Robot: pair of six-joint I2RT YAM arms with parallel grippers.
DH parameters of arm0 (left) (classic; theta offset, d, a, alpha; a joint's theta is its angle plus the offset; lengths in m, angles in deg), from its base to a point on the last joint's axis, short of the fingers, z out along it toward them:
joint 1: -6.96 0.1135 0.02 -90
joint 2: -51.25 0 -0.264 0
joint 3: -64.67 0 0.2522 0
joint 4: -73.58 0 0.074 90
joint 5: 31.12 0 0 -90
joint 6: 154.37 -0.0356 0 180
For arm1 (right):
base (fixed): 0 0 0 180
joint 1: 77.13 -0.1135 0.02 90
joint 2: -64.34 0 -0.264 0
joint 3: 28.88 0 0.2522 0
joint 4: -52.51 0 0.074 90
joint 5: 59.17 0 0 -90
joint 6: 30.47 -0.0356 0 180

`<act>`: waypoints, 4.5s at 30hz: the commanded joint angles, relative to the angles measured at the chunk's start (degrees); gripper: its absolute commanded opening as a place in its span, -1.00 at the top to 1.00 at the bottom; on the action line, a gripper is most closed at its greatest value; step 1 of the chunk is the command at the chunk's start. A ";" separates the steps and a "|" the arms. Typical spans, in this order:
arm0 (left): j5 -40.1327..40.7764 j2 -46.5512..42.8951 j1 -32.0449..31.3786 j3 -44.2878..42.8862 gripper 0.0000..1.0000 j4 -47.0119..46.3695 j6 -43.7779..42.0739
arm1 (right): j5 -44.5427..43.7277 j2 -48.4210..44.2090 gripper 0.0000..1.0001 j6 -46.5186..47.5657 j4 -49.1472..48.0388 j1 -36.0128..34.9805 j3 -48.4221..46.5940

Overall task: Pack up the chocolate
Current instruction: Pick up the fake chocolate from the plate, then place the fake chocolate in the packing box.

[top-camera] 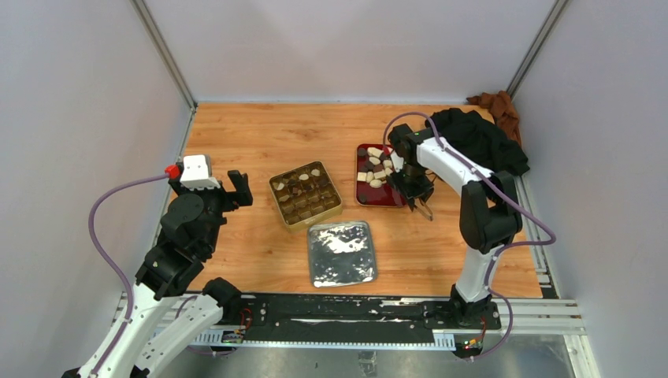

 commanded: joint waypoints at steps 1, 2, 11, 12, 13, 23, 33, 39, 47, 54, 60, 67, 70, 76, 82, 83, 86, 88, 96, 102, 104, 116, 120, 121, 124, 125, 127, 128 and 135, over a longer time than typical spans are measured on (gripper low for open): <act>0.76 0.03 0.13 0.59 -1.00 -1.20 -0.11 | 0.19 1.28 0.15 0.95 1.16 0.54 -1.42; 0.82 0.05 0.06 0.59 -1.00 -1.27 -0.11 | 0.18 1.48 0.15 0.95 1.16 0.60 -1.41; 0.69 -0.02 0.12 0.59 -1.00 -1.27 -0.11 | 0.41 1.78 0.24 1.22 1.04 0.80 -1.76; 0.72 0.03 0.11 0.59 -1.00 -1.31 -0.11 | 0.47 1.64 0.29 1.21 1.04 0.79 -1.73; 0.68 0.03 0.11 0.59 -1.00 -1.35 -0.11 | 0.62 1.39 0.31 1.21 1.04 0.79 -1.68; 0.47 -0.14 0.02 0.59 -1.00 -1.35 -0.11 | 0.67 -2.26 0.45 0.48 1.69 0.70 -0.27; 0.47 -0.24 0.03 0.59 -1.00 -1.30 -0.02 | 0.93 -3.65 0.62 0.25 1.75 0.55 0.45; 0.45 -0.15 0.07 0.60 -1.00 -1.35 -0.02 | 1.14 -3.94 0.62 -0.08 1.57 -0.02 0.38; 0.52 -0.12 0.09 0.59 -1.00 -1.37 -0.02 | 1.59 -5.24 0.62 -0.46 2.02 -1.67 -0.88; 0.54 -0.10 0.12 0.59 -1.00 -1.32 -0.02 | 1.24 -5.95 0.62 -1.06 2.95 -4.61 -2.77; 0.49 -0.06 0.09 0.59 -1.00 -1.43 -0.02 | 0.84 -5.82 0.62 -1.84 3.71 -7.97 -5.19; 0.48 -0.10 0.09 0.60 -1.00 -1.40 -0.02 | 0.87 -4.58 0.62 -2.22 4.63 -12.98 -9.18; 0.48 -0.14 0.10 0.59 -1.00 -1.39 -0.02 | 0.90 -3.37 0.61 -2.22 5.09 -15.43 -11.19; 0.52 -0.30 0.05 0.59 -1.00 -1.44 -0.02 | 1.32 -0.50 0.61 -2.22 5.56 -19.32 -15.09; 0.55 -0.25 0.04 0.59 -1.00 -1.45 -0.02 | 1.84 2.64 0.61 -3.79 5.62 -22.41 -18.25; 0.50 -0.26 0.05 0.59 -1.00 -1.46 -0.02 | 1.89 3.05 0.61 -3.74 5.61 -22.89 -18.82; 0.55 -0.25 0.10 0.59 -1.00 -1.45 -0.02 | 1.98 4.71 0.61 -3.71 5.86 -24.27 -20.99; 0.51 -0.23 0.09 0.59 -1.00 -1.42 -0.02 | 2.16 5.73 0.61 -3.57 6.00 -25.33 -22.47; 0.62 -0.27 0.09 0.59 -1.00 -1.37 -0.02 | 3.56 10.26 0.61 -3.44 6.09 -28.99 -28.37; 0.78 -0.32 0.11 0.59 -1.00 -1.37 -0.02 | 3.52 13.87 0.61 -3.25 6.06 -31.20 -32.38; 0.78 -0.29 0.04 0.59 -1.00 -1.35 -0.02 | 3.57 14.81 0.61 -3.21 6.09 -31.72 -33.50; 0.90 -0.49 0.07 0.58 -1.00 -1.36 -0.02 | 6.69 19.41 0.60 -2.96 5.90 -33.63 -38.29; 0.84 -0.50 0.04 0.59 -1.00 -1.27 -0.02 | 7.16 20.74 0.60 -3.00 5.80 -34.15 -38.97; 0.83 -0.50 0.05 0.59 -1.00 -1.36 -0.02 | 7.25 21.02 0.60 -2.97 5.76 -34.25 -39.07; 0.90 -0.49 0.08 0.59 -1.00 -1.35 -0.02 | 7.47 21.50 0.59 -2.93 5.70 -34.52 -39.53; 0.91 -0.54 0.07 0.59 -1.00 -1.30 -0.02 | 7.48 21.66 0.59 -2.84 5.70 -34.54 -39.64; 0.91 -0.52 0.06 0.59 -1.00 -1.37 -0.06 | 7.60 21.93 0.58 -2.92 5.61 -34.65 -39.78; 0.85 -0.50 0.10 0.59 -1.00 -1.33 -0.02 | 7.69 22.04 0.58 -2.92 5.61 -34.72 -39.82; 0.91 -0.65 0.07 0.59 -1.00 -1.30 -0.02 | 7.62 22.21 0.45 -2.78 5.63 -34.72 -39.58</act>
